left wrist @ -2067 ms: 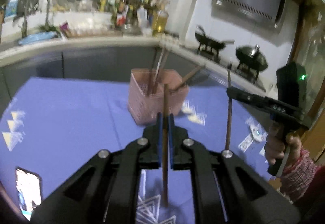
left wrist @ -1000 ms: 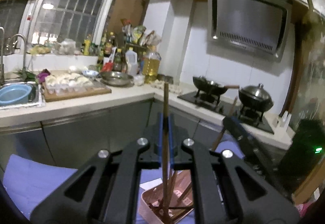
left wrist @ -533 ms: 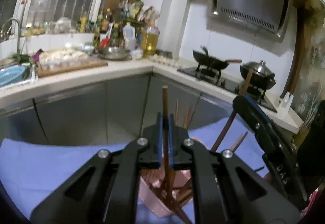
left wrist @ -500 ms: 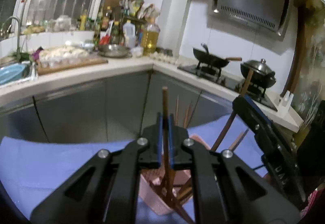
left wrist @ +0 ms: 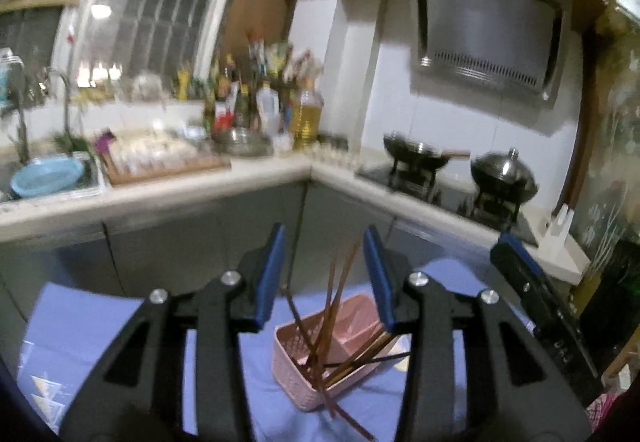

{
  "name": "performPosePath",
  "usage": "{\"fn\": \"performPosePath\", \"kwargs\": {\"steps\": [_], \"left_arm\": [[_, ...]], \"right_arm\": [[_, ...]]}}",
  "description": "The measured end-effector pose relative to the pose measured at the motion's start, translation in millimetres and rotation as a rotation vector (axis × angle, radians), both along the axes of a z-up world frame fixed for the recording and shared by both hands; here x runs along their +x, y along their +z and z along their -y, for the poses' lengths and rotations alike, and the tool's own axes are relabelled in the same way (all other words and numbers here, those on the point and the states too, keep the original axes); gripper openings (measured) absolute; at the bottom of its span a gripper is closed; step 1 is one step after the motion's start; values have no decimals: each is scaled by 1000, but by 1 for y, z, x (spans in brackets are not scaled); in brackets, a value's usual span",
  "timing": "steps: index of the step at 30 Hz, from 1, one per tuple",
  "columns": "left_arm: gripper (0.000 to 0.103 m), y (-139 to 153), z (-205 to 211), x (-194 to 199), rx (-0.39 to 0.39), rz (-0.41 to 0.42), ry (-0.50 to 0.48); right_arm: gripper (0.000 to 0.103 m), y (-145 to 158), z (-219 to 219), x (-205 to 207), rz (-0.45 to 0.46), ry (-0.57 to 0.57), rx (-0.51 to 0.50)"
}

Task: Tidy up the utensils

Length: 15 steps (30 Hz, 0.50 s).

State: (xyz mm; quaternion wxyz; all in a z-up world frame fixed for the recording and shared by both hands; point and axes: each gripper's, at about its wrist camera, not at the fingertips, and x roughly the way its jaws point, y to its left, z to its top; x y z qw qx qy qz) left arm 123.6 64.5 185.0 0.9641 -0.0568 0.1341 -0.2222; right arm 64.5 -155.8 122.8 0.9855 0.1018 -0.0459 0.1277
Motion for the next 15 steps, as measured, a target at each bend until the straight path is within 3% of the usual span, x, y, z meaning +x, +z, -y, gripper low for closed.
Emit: {"fn": "performPosePath", "kwargs": {"steps": [2, 5, 7, 10, 15], "left_arm": [[59, 12, -7, -35, -21, 67, 26], [74, 14, -16, -89, -41, 151, 86], [80, 4, -20, -122, -40, 166, 137], [91, -23, -15, -155, -20, 132, 244], [95, -73, 16, -168, 115, -17, 415]], "right_arm": [[54, 3, 9, -27, 28, -12, 7], [60, -10, 20, -64, 18, -28, 16], [63, -27, 25, -79, -41, -22, 16], [66, -59, 30, -94, -184, 3, 2], [72, -106, 39, -99, -450, 83, 50]]}}
